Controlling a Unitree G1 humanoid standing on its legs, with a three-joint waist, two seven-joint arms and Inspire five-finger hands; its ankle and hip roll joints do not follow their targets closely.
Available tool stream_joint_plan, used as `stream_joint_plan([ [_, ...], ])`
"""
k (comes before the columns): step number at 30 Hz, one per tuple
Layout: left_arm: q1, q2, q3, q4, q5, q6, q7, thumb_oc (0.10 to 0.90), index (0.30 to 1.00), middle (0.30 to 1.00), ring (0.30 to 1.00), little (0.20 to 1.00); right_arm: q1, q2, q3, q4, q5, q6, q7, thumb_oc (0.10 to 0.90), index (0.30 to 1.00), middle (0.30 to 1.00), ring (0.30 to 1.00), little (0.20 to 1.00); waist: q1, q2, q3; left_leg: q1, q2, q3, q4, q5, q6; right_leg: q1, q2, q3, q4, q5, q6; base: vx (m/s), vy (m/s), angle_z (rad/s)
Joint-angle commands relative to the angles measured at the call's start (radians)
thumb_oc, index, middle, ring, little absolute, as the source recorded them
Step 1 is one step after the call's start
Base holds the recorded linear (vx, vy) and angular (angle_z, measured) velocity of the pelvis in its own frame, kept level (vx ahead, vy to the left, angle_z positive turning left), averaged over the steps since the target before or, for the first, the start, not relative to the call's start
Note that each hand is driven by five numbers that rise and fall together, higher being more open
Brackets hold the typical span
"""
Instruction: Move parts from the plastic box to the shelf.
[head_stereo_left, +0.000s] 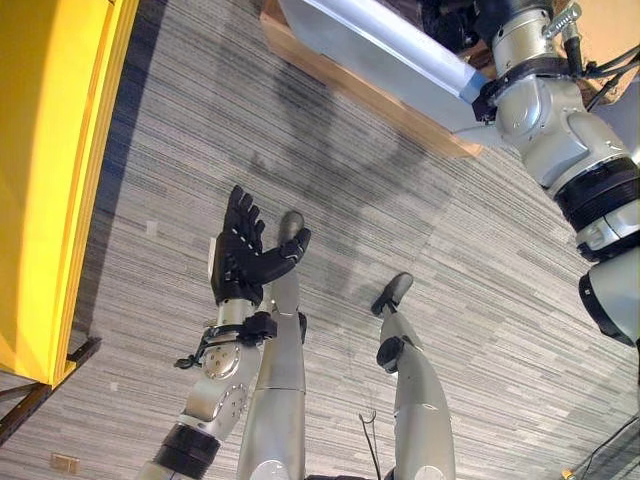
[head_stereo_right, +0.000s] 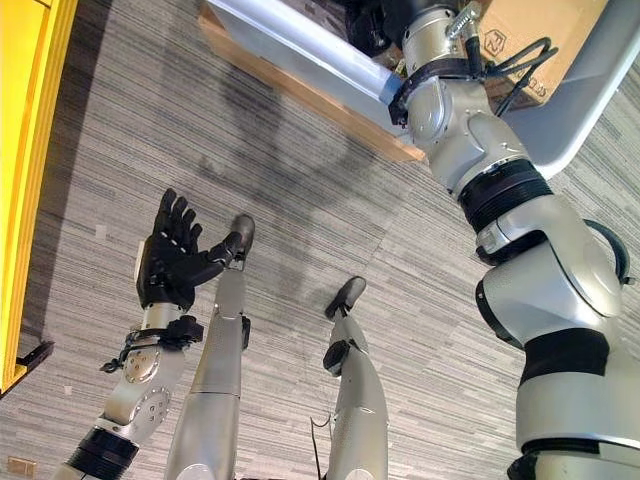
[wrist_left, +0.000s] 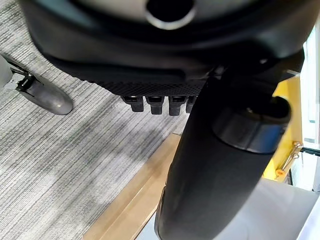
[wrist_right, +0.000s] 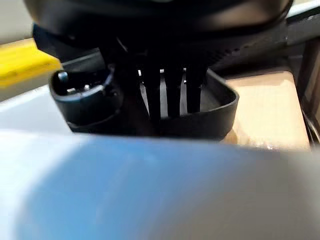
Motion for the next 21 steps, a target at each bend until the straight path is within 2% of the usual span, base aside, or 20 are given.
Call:
stream_joint_plan([
  [1,0.0,0.0,0.01,-0.13,0.053,-0.072,0.002,0.9,1.0,1.0,1.0,1.0,-0.028,-0.044,0.039,0.014,-0.01,0.005,0.01,0.4,0.3,0.3,0.3,0.3,-0.01,0.028,-0.001,-0.002,0.02,0.068,0.115,-0.143,0.016,0.136,0.042,0.073,-0.129,0.027,0.016,0.0,0.0,0.0],
  [8,-0.004,-0.003,0.012,-0.112,0.043,-0.062,-0.009,0.9,1.0,1.0,1.0,1.0,0.039,-0.066,-0.027,-0.138,-0.049,0.01,0.015,0.4,0.3,0.3,0.3,0.3,-0.016,0.016,-0.001,0.085,0.022,0.079,0.119,-0.156,0.015,0.215,0.044,0.078,-0.124,0.016,0.015,0.0,-0.002,0.0],
  [11,-0.007,0.0,0.012,-0.114,0.043,-0.055,-0.019,0.9,1.0,1.0,1.0,1.0,0.083,-0.08,-0.1,-0.212,-0.068,0.013,-0.008,0.4,0.3,0.3,0.3,0.3,-0.016,0.018,-0.001,0.15,0.021,0.081,0.112,-0.156,0.015,0.271,0.041,0.082,-0.119,0.011,0.014,0.0,-0.003,-0.02],
  [14,-0.009,0.003,0.015,-0.115,0.046,-0.054,-0.017,0.9,1.0,1.0,1.0,1.0,0.098,-0.078,-0.119,-0.236,-0.075,0.013,-0.011,0.4,0.3,0.3,0.3,0.3,-0.015,0.016,-0.001,0.173,0.022,0.084,0.108,-0.157,0.015,0.29,0.041,0.084,-0.12,0.01,0.013,-0.01,-0.004,-0.05],
  [16,-0.007,0.01,0.037,-0.112,0.052,-0.05,-0.021,0.9,1.0,1.0,1.0,1.0,0.151,-0.095,-0.175,-0.318,-0.092,0.01,-0.001,0.4,0.3,0.3,0.3,0.3,-0.012,0.016,-0.001,0.256,0.029,0.093,0.097,-0.157,0.016,0.36,0.035,0.09,-0.127,0.009,0.014,0.0,-0.012,-0.07],
  [17,-0.008,0.011,0.037,-0.113,0.052,-0.05,-0.021,0.9,1.0,1.0,1.0,1.0,0.153,-0.096,-0.177,-0.321,-0.092,0.011,0.0,0.4,0.3,0.3,0.3,0.3,-0.012,0.015,-0.001,0.254,0.028,0.092,0.094,-0.151,0.017,0.358,0.035,0.089,-0.129,0.013,0.014,0.02,-0.026,-0.05],
  [21,0.006,0.018,0.048,-0.108,0.049,-0.036,-0.046,0.9,1.0,1.0,1.0,1.0,0.224,-0.129,-0.222,-0.415,-0.109,-0.005,0.029,0.4,0.3,0.3,0.3,0.3,-0.009,0.019,-0.002,0.374,0.035,0.103,0.068,-0.148,0.016,0.456,0.031,0.095,-0.142,0.007,0.013,0.02,-0.008,-0.02],
])
